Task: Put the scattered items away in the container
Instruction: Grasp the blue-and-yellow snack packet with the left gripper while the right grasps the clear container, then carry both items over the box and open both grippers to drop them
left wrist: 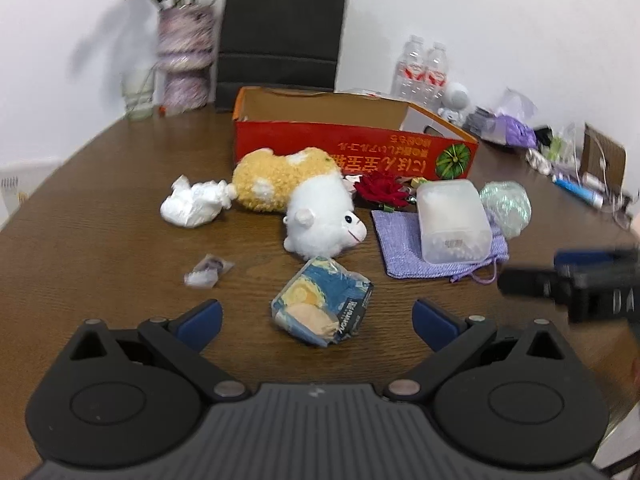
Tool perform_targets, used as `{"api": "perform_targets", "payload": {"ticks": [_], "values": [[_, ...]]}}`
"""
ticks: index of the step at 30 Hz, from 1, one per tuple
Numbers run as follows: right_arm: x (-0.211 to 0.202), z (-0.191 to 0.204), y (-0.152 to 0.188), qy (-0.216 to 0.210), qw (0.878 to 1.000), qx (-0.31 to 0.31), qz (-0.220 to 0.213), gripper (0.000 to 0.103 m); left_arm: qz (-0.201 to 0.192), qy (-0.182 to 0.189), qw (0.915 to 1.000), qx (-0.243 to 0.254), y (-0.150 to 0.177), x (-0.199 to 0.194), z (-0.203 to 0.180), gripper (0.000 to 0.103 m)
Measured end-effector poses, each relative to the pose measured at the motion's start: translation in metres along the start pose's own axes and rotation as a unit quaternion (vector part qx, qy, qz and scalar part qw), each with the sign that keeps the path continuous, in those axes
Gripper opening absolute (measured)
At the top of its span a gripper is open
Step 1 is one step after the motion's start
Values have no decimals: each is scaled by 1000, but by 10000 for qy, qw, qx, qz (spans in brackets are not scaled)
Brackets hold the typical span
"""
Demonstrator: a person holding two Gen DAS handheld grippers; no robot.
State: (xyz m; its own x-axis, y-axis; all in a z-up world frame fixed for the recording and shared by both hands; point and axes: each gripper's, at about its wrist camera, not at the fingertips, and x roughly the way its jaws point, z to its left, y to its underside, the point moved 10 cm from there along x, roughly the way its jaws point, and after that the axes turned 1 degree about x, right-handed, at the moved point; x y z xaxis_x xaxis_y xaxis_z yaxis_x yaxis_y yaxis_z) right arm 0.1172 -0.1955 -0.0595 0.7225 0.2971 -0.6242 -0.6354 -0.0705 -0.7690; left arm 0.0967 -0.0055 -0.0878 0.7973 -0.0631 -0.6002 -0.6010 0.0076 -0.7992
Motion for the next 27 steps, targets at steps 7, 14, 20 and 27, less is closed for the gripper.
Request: {"api": "perform_targets", "payload": {"ticks": [7,14,20,27], "values": [[43,6,-28,123,9999,-60,-72,103,166,-3,9987,481,4,28,-2,84],[94,8,-31,716,9968,-336,114,97,144,232,9988,395,1,40,0,46],[77,0,-28,461,9983,-255,-233,71,-61,354,9992,168,-7,32,6,25],[37,-14,-33,246,9975,8,-668,67,-305,510,9981,-163,-17,13,8,18]]}}
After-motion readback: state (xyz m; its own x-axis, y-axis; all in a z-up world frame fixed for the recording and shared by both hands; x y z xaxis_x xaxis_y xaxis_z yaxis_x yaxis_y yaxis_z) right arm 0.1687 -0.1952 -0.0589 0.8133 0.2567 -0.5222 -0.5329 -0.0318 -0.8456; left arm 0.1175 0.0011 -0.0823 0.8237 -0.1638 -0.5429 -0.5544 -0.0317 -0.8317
